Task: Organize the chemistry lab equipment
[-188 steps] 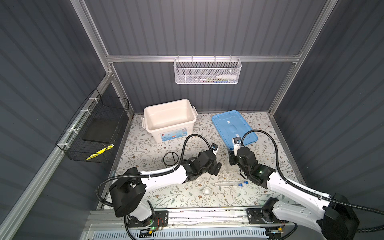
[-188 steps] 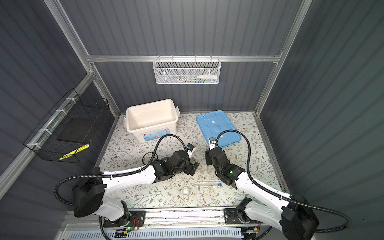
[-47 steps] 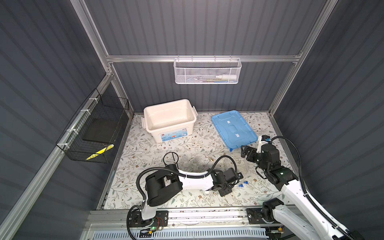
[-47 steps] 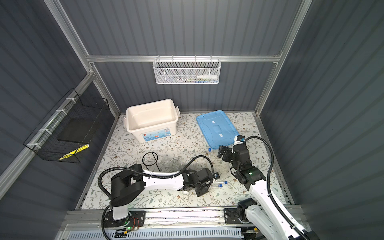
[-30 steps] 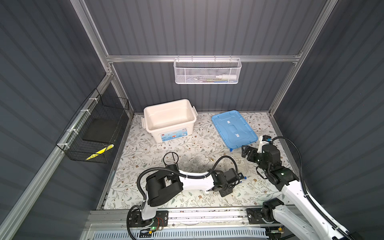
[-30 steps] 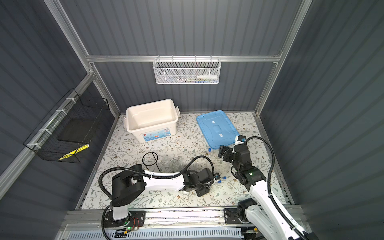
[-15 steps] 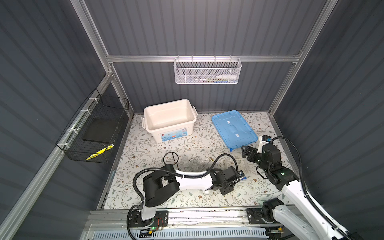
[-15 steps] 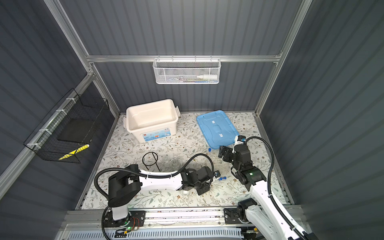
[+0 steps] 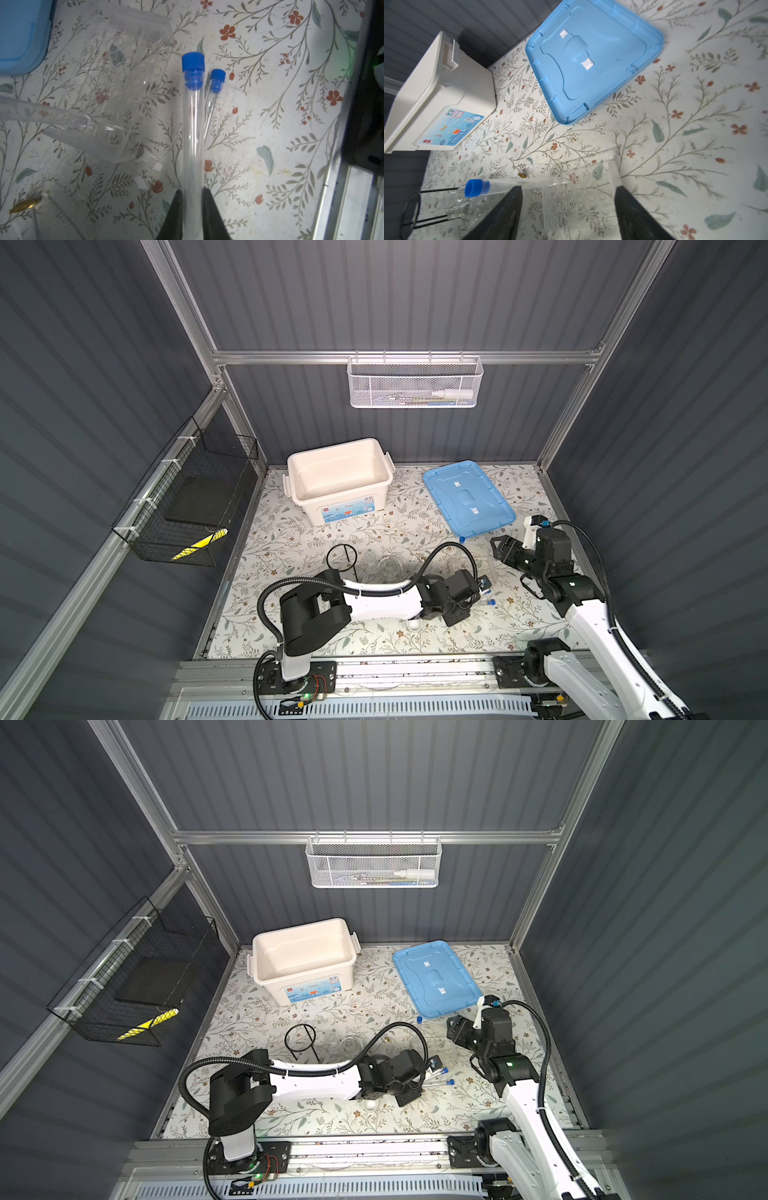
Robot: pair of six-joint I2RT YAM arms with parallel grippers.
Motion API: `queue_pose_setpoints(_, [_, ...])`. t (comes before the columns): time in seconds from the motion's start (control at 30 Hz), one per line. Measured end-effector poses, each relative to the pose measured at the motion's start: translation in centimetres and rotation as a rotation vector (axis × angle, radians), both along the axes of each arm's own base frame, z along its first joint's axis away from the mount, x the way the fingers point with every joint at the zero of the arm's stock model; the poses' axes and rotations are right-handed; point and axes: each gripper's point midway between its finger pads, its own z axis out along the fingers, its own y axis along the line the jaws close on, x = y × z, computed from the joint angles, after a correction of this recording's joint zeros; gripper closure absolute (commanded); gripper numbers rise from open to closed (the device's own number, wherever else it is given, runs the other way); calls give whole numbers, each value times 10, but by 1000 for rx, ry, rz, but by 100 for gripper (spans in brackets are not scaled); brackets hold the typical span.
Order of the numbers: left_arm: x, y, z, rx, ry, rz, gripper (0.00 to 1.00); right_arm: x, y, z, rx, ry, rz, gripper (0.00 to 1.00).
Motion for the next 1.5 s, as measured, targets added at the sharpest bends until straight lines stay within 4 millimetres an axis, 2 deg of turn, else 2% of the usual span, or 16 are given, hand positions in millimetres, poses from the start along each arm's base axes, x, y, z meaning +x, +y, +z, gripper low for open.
queue_pose_setpoints(0.23, [5,0,4,-12,-27,18,85,-8,3,-7,63,53,23,51])
queue_pose_setpoints(0.7, [26,8,31,-80,-152,104,85,-22,20,-19,229,152,111,51])
queue_pose_setpoints(1.0, [35,9,33,-104,-200,136,84,-31,34,-33,348,203,143,54])
queue_pose_setpoints(1.5, [38,6,37,-124,-222,146,84,-30,51,-36,460,248,204,63])
